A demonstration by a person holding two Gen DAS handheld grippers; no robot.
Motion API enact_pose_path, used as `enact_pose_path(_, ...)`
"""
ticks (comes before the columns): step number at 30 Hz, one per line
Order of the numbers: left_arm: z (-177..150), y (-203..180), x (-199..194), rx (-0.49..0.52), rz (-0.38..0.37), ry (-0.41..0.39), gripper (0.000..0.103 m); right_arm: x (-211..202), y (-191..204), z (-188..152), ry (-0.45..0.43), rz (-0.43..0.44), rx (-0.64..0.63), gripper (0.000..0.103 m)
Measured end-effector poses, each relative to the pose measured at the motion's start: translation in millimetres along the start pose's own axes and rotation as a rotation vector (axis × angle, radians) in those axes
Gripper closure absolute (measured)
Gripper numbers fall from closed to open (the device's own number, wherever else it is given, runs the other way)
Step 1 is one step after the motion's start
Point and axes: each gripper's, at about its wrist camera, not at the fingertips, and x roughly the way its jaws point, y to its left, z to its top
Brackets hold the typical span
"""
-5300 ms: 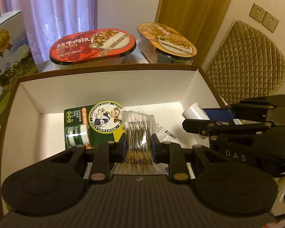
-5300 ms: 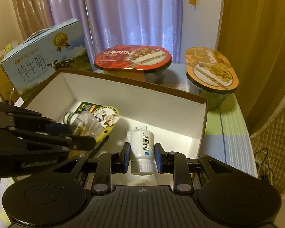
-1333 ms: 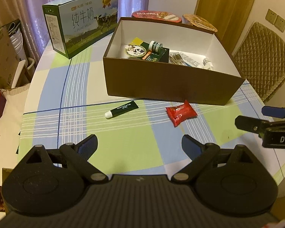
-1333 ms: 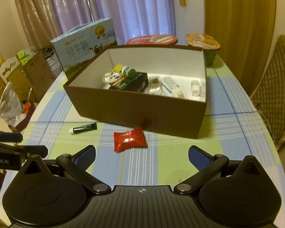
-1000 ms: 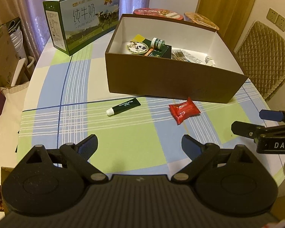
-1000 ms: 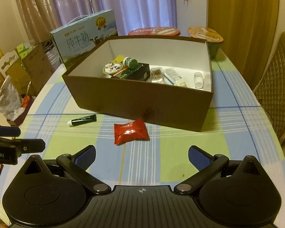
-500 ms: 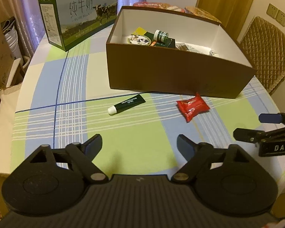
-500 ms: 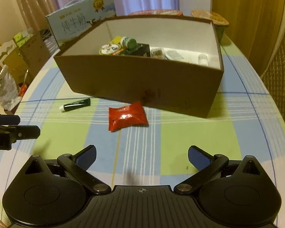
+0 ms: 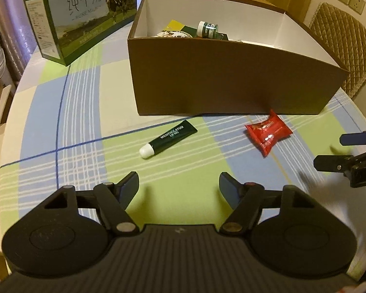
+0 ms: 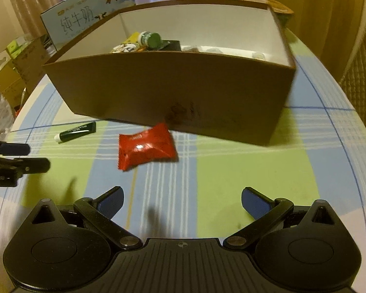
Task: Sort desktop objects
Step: 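Move both tools down toward the green lip gel tube and red candy packet, then grasp the green lip gel tube with the left tool while the right grasps the red packet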
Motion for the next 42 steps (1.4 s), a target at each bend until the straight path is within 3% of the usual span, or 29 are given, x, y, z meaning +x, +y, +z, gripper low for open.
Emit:
enact_pose_path(12, 30.5, 13.3, 37.7, 0.141, -0.013, 0.005, 0.047, 32.7, 19.1, 20.2, -0.004, 0.013, -0.036, 0.002)
enact_pose_path(18, 44.2, 13.7, 60.4, 0.193, -0.044, 0.036, 0.061, 37.9, 16.6, 24.5, -0.003, 0.007, -0.026, 0.002)
enact_pose_path(21, 43.4, 13.1, 66.6, 0.205, -0.058, 0.057, 0.080, 39.0, 15.0, 24.0, 0.000, 0.005, -0.018, 0.002)
enact_pose_path(22, 42.3, 13.7, 67.0, 0.201, -0.067, 0.061, 0.086, 39.2, 14.7, 23.4, 0.001, 0.004, -0.017, 0.002)
enact_pose_path(27, 33.2, 16.7, 58.6, 0.171, -0.064, 0.066, 0.090, 40.3, 15.7, 22.4, 0.000, 0.025, -0.020, 0.002)
enact_pose_path(36, 12.2, 45.6, 35.7, -0.085, 0.113, 0.116, 0.090, 48.9, 30.0, 26.8, -0.022, 0.053, -0.076, 0.003)
enact_pose_path(39, 7.4, 49.2, 30.9, -0.114, 0.121, 0.118, 0.090, 59.1, 34.1, 30.5, -0.016, 0.055, -0.095, 0.014)
enact_pose_path(42, 6.9, 47.5, 29.7, -0.107, 0.124, 0.117, 0.090, 69.5, 38.3, 33.3, -0.004, 0.053, -0.106, 0.031)
